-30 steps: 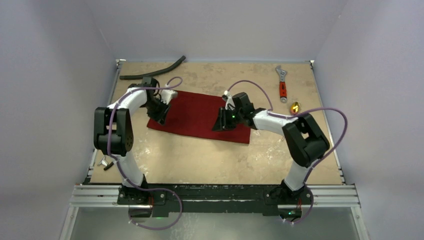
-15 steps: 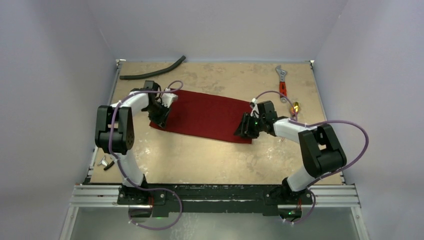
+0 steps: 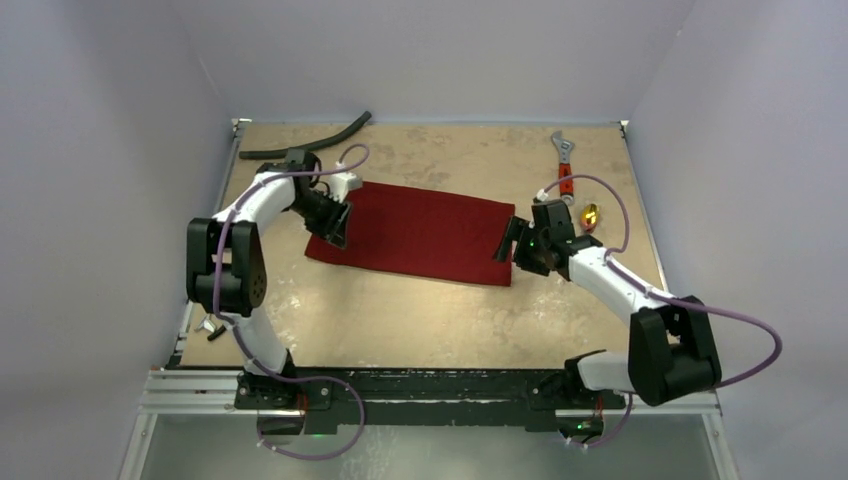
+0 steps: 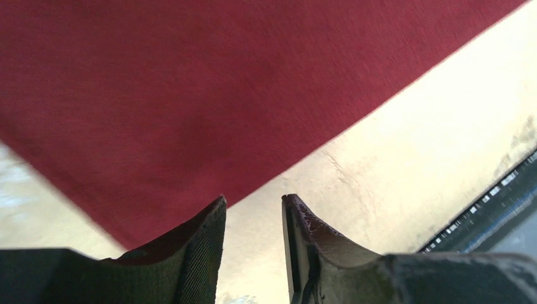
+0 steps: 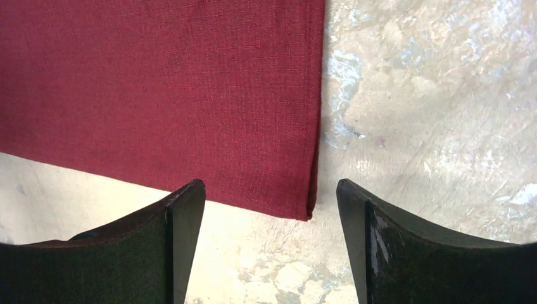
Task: Fold the napkin into a case and place the utensils inside
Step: Smooth out the rectangle-folded napkin at the center of the board, then pick up the rectangle-folded napkin from the center of the board.
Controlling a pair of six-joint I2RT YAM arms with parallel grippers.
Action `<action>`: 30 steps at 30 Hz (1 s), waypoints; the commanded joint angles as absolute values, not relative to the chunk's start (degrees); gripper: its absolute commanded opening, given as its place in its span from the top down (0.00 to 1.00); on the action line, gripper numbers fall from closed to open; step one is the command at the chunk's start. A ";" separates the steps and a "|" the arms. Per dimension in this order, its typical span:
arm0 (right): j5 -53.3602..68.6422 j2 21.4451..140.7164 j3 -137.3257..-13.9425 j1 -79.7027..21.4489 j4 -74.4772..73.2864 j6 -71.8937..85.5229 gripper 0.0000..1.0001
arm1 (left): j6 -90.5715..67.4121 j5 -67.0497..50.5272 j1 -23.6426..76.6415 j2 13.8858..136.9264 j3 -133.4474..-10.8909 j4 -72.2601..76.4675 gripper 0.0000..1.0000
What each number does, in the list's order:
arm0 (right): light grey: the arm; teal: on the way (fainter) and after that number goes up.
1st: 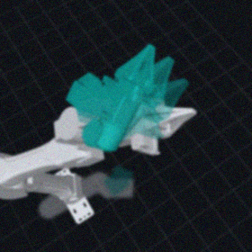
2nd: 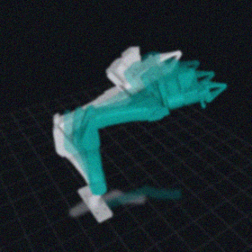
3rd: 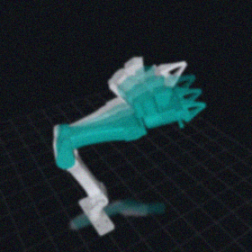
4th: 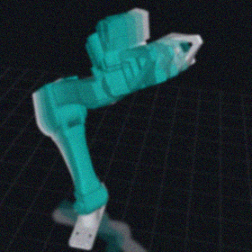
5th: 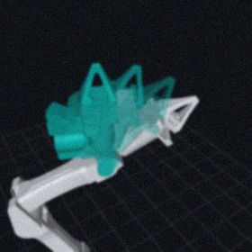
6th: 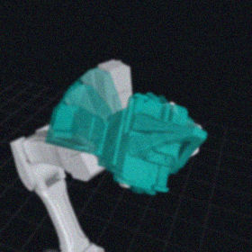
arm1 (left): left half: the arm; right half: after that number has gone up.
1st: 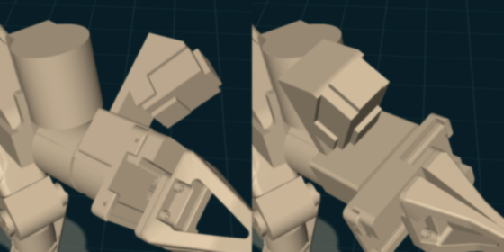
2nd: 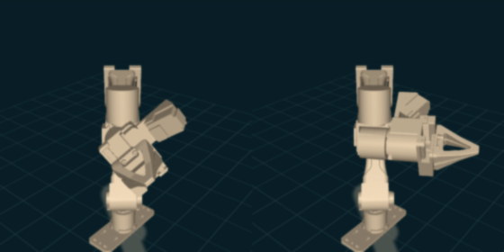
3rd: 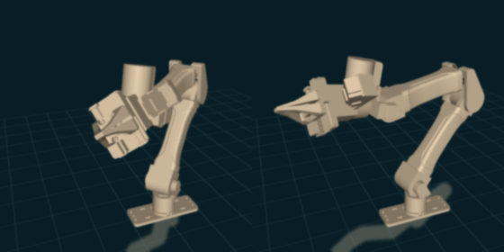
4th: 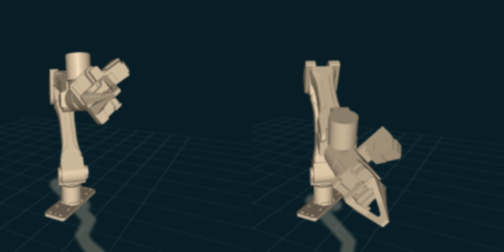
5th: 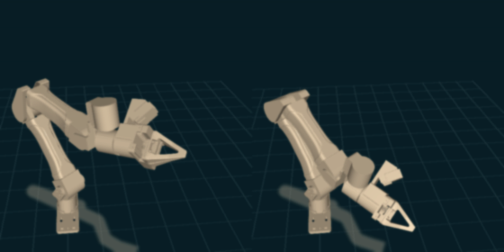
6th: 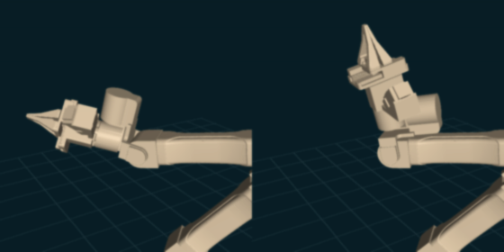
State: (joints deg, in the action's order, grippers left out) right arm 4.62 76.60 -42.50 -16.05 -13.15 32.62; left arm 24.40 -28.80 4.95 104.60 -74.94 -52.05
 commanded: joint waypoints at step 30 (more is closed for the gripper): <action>9.71 76.34 -28.95 -16.00 -4.70 48.12 0.51 | 25.96 -15.18 -4.22 106.55 -66.11 -35.27 0.76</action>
